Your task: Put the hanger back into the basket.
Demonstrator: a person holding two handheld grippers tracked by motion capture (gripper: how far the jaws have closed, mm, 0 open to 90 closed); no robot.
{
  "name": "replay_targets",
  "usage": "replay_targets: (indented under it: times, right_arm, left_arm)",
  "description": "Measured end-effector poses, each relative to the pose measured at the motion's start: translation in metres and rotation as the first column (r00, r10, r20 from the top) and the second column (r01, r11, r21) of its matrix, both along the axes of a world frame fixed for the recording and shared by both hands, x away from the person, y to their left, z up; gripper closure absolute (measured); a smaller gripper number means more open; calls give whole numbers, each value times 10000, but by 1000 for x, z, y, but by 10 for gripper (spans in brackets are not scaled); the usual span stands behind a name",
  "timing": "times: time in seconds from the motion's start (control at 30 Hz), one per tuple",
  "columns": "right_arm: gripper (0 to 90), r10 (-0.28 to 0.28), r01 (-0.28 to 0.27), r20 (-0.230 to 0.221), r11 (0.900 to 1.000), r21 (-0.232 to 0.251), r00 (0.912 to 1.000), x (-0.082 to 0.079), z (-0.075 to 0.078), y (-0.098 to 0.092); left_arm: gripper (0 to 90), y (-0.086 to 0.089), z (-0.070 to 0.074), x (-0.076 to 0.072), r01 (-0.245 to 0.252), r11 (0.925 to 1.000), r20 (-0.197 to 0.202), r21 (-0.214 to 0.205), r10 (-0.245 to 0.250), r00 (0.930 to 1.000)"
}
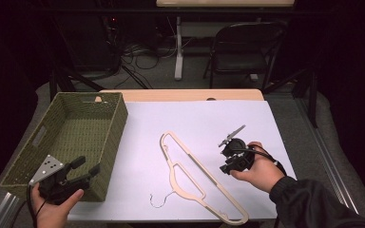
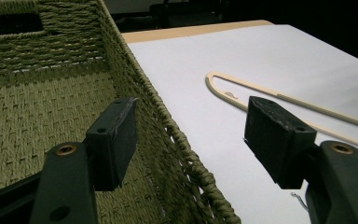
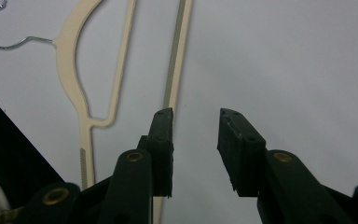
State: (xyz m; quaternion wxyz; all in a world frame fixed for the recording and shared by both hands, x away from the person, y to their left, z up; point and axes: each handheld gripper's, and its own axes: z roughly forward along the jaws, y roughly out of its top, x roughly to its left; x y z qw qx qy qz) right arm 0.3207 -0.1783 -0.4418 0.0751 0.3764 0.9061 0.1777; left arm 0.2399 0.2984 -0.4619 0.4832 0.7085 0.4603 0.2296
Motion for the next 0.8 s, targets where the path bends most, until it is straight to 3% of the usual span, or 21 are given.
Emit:
replay_targets:
  times: [0.17, 0.5, 0.63, 0.67, 0.73, 0.8]
  right_arm:
    - [611, 145, -145, -42, 9999, -60, 9999, 4, 0, 15]
    - [575, -229, 225, -488, 9997, -88, 9985, 13, -9, 38]
    - [611, -529, 532, -1036, 9986, 4, 9932, 15, -13, 46]
    - [629, -477, 443, -1088, 9985, -337, 9929, 17, -13, 50]
    - [636, -550, 521, -1252, 9983, -264, 9906, 17, -17, 54]
    - [662, -456, 369, -1360, 9972, -658, 9897, 18, -20, 61]
  left_arm:
    - [340, -1, 0, 0, 20, 10000, -7, -25, -20, 10000]
    - [340, -3, -1, 1, 93, 10000, -45, 13, -93, 9999]
    - [340, -3, -1, 1, 125, 9999, -55, 14, -125, 9999]
    - [340, -4, -1, 1, 124, 9999, -27, 25, -124, 9999]
    - [340, -4, 0, 1, 125, 9999, -6, 12, -125, 9999]
    - [340, -4, 0, 1, 151, 9999, 7, 0, -151, 9999]
